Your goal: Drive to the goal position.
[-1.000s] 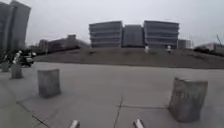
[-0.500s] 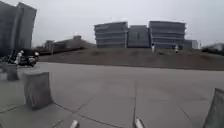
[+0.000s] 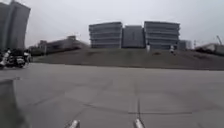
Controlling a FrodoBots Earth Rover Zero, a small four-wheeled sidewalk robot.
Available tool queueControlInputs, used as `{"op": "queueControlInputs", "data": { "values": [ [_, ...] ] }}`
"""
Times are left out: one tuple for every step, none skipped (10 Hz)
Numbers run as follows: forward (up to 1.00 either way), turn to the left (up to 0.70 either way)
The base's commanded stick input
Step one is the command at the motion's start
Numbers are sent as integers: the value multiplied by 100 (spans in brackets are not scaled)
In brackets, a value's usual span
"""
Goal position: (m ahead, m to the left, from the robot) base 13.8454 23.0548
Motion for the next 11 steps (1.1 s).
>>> {"op": "queueControlInputs", "data": {
  "values": [
    [100,2],
    [100,2],
    [100,2],
    [100,2],
    [100,2],
    [100,42],
    [100,42],
    [100,42],
    [100,42],
    [100,42],
    [100,42]
  ]
}}
